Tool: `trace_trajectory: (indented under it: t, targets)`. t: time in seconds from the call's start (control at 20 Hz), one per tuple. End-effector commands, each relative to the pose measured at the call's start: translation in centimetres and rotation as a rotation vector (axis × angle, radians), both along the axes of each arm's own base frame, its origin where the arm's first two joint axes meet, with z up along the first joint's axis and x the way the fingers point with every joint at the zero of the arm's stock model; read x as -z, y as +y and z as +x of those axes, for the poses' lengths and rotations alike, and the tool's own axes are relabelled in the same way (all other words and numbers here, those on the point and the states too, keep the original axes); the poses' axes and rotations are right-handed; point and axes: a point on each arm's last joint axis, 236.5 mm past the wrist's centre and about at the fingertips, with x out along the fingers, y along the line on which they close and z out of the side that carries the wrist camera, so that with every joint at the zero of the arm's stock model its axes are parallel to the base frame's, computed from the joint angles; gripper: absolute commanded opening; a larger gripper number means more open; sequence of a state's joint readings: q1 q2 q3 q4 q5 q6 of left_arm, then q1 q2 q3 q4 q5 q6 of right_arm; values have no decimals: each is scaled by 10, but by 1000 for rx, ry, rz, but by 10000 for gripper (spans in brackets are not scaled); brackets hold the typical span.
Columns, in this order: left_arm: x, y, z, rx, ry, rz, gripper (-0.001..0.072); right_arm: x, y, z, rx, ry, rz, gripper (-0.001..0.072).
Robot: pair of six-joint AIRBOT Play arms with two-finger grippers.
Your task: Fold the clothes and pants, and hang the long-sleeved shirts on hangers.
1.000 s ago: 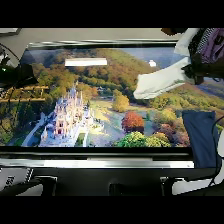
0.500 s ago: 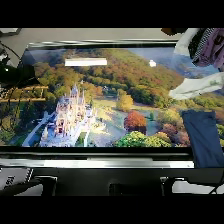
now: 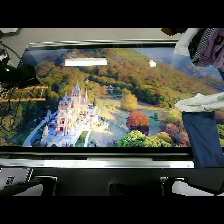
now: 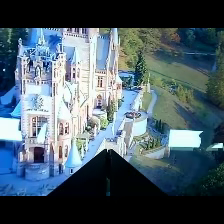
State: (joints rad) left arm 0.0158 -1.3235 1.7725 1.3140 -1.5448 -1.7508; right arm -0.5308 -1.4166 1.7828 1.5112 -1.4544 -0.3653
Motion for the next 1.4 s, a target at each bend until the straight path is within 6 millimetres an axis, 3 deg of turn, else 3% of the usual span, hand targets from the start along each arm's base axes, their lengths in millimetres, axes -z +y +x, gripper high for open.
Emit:
trace_trajectory:
  t: [0.0,0.15,0.25,0.6,1.0,1.35]
  targets:
    - [0,0,-1,1,4,0,18,12,5,-59,46,237,27,35]
    - [1,0,-1,2,7,1,18,8,-19,-91,38,390,-87,34]
    - [2,0,-3,4,14,2,18,13,-24,-107,29,478,-108,34]
    - [5,0,-10,12,44,5,18,66,-5,-150,-7,722,3,34]
    - [5,0,-10,11,44,4,18,93,5,-201,25,892,11,34]
    - [5,0,-10,11,44,4,18,114,17,-224,1,973,46,34]
